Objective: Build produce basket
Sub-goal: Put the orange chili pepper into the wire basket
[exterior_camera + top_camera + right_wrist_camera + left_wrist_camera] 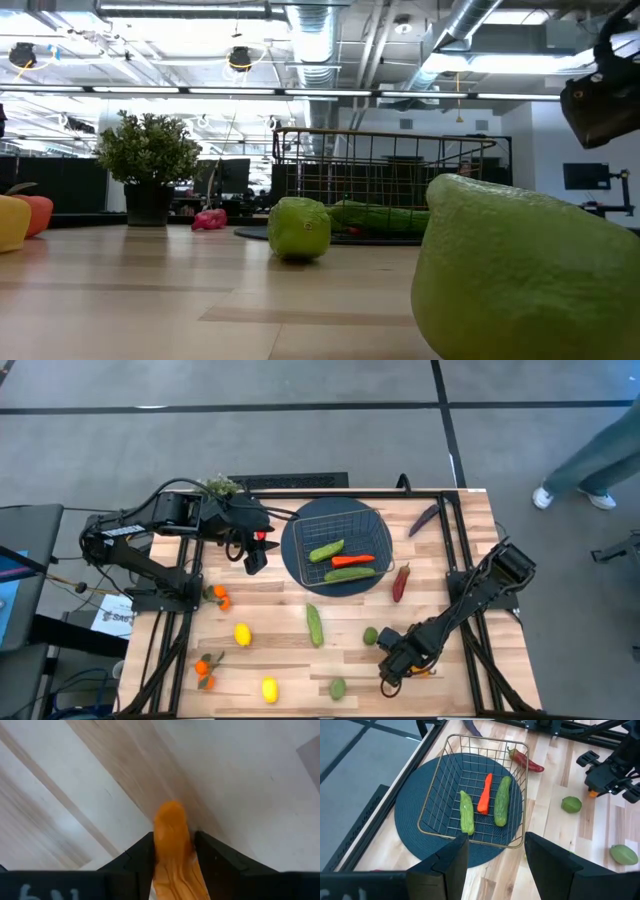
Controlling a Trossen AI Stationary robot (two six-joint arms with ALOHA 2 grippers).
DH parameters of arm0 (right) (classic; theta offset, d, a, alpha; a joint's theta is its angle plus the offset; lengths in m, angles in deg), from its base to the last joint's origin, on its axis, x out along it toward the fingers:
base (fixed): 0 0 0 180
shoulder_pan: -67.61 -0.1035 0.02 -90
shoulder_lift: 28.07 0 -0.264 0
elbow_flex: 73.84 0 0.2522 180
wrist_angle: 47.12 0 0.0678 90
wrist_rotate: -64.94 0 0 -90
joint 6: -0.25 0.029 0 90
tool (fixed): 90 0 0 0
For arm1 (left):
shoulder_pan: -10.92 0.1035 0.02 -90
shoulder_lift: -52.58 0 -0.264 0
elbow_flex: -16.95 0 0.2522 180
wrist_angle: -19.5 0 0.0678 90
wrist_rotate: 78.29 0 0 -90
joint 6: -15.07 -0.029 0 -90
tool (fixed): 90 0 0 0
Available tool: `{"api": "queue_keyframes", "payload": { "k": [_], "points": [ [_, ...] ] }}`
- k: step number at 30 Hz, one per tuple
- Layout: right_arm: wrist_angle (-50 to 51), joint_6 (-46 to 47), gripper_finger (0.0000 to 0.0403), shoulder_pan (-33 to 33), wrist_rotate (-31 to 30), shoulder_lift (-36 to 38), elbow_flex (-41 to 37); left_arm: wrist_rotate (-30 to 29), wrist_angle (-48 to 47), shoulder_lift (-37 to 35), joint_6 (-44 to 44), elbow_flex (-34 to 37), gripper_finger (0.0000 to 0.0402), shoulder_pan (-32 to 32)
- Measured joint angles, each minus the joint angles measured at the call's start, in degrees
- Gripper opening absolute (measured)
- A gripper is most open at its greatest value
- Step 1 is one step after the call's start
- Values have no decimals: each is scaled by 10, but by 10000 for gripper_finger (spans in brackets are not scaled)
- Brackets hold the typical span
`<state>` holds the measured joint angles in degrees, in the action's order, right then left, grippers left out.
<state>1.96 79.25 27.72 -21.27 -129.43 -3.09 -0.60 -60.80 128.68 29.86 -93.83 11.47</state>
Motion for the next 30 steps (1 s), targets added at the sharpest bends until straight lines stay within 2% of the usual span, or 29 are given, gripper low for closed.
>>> {"api": "queue_keyframes", "payload": {
  "k": [3, 7, 9, 16, 19, 22, 26, 30],
  "points": [
    [2, -2, 124, 7, 5, 0, -1, 0, 0, 0, 0, 0, 181, 0],
    [0, -23, 39, 17, 11, 5, -1, 0, 0, 0, 0, 0, 181, 0],
    [3, -33, 17, 21, 15, 12, -2, 0, 0, 0, 0, 0, 181, 0],
    [40, -57, 14, 50, 4, 61, 6, 0, 0, 0, 1, 0, 181, 0],
    [113, -86, 14, 71, -27, 101, 40, 0, 0, 0, 0, 0, 181, 0],
    [206, -130, 14, 103, -84, 143, 92, 0, -1, 0, 0, 0, 181, 0],
    [295, -224, 14, 169, -167, 185, 167, 0, -5, 0, 0, 0, 181, 0],
    [301, -359, 14, 262, -205, 203, 225, 0, -5, 0, 4, 0, 181, 0]
  ]
}}
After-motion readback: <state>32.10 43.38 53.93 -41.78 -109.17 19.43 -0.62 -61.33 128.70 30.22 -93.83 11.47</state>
